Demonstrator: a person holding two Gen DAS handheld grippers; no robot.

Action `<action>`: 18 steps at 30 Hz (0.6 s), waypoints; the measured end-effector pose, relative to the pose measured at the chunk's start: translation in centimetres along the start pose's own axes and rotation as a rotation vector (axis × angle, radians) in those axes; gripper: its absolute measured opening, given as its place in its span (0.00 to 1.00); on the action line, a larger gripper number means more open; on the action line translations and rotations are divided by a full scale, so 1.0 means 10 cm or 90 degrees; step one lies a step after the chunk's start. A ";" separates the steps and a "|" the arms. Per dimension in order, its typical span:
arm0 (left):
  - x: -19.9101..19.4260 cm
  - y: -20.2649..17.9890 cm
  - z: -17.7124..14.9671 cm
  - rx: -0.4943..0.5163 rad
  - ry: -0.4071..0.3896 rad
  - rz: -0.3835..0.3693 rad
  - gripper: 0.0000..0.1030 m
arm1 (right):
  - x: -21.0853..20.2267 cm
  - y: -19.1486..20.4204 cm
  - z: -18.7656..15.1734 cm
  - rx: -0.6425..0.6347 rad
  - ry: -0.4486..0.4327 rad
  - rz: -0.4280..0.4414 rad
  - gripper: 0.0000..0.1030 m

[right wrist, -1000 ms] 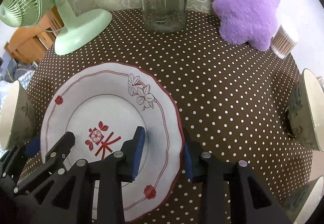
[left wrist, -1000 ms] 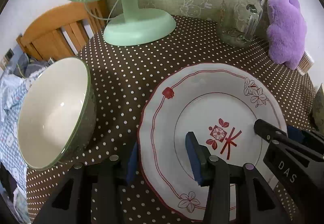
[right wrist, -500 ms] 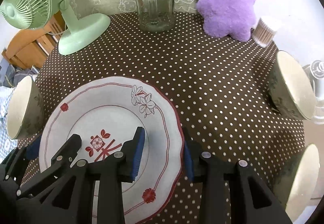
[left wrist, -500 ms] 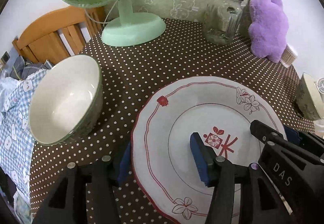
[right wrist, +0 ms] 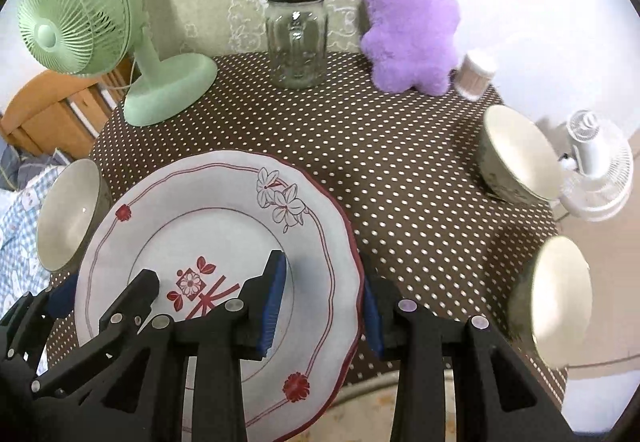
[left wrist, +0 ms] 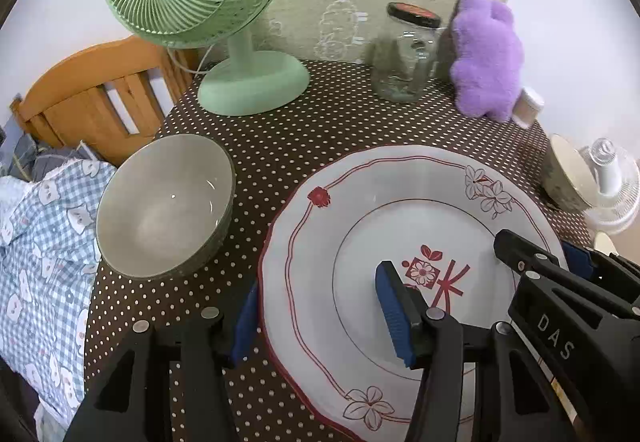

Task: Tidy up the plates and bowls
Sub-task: 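Grasp the red-patterned plate rim with both grippers, then lift the red-patterned plate with both grippers and lower it onto the yellow-flower plates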

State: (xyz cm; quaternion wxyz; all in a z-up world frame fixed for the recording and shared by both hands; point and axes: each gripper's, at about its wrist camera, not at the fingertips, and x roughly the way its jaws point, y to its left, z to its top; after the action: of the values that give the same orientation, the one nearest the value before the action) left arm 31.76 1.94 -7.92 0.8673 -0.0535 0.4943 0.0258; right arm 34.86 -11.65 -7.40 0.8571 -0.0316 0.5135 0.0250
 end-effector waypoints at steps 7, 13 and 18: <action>-0.20 -0.12 -0.14 0.052 -0.006 -0.048 0.53 | -0.30 -0.13 -0.25 0.042 -0.009 -0.046 0.38; -0.36 -0.31 -0.32 0.090 -0.006 -0.076 0.53 | -0.52 -0.29 -0.52 0.082 -0.010 -0.080 0.38; -0.46 -0.47 -0.49 0.104 -0.006 -0.084 0.53 | -0.64 -0.44 -0.73 0.099 -0.011 -0.094 0.38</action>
State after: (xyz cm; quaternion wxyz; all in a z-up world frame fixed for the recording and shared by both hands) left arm 25.69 -3.22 -6.16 0.8708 -0.0149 0.4863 -0.0713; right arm 25.75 -16.65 -5.12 0.8609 -0.0027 0.5028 -0.0778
